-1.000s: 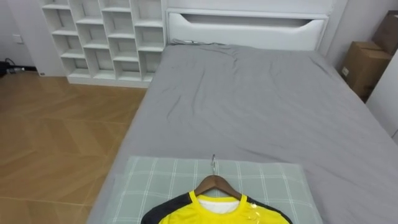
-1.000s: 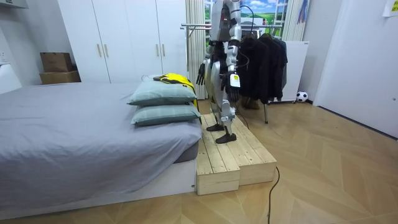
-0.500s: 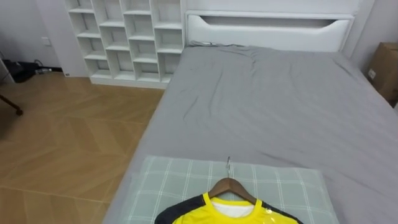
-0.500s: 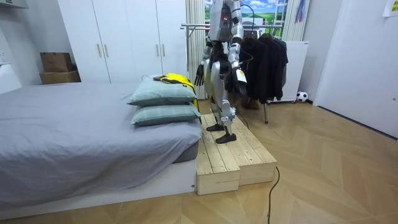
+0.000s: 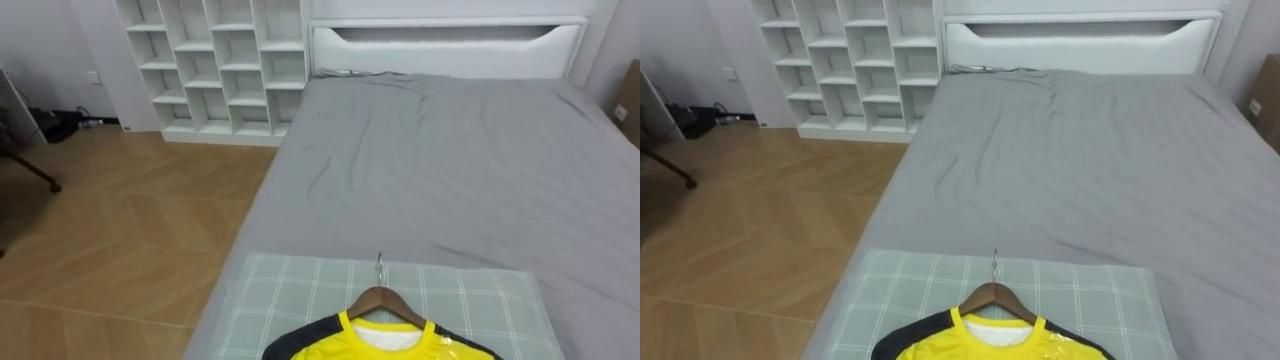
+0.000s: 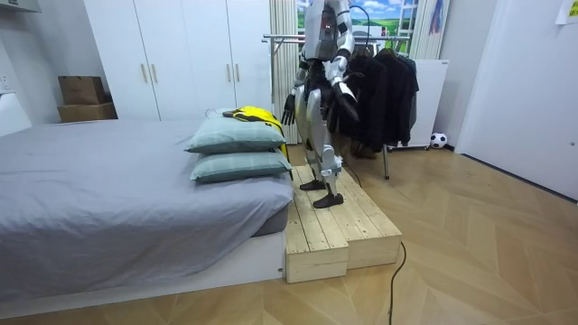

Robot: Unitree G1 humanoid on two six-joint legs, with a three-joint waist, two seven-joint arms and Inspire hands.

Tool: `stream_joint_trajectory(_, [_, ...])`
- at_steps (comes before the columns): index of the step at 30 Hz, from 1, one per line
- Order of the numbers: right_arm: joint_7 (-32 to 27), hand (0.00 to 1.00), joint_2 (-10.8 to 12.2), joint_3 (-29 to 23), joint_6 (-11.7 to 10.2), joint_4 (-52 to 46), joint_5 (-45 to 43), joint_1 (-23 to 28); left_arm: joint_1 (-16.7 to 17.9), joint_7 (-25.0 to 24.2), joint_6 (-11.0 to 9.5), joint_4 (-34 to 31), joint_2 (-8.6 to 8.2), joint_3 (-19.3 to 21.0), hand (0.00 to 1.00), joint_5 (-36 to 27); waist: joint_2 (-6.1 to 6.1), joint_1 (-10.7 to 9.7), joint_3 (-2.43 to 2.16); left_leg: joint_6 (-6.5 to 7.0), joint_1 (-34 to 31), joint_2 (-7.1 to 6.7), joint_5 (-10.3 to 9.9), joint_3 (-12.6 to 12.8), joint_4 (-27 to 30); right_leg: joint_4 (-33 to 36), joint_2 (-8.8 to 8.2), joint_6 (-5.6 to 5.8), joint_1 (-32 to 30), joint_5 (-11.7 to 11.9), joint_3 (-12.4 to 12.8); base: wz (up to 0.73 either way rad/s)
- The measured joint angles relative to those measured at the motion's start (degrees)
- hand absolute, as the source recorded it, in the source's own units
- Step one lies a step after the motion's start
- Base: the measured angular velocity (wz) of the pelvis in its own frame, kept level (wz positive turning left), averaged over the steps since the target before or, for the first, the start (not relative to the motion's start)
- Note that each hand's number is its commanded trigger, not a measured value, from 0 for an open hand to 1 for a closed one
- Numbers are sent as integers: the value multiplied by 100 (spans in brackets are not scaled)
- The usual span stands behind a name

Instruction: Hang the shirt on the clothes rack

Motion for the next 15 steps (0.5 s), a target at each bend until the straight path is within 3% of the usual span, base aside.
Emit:
stream_joint_trajectory(9, [1,0,13,-1,-183,-205,-55,140,-176,247,-350,-707,-7,-563,0,1475,12,-137,-13,5,49,-1,3,-7,1,-7,5,1,40,1,52,0])
stream_joint_trajectory(13, [9,0,12,2,-237,-205,-52,148,-230,239,-373,-895,-7,-689,0,1639,15,-174,-38,5,61,7,3,26,0,10,11,0,21,1,91,-5])
stream_joint_trajectory(15, [13,0,17,0,-259,-201,-53,160,-234,236,-397,-1304,-6,-729,0,1643,-51,-178,-31,5,59,10,3,40,2,15,6,0,5,1,88,0])
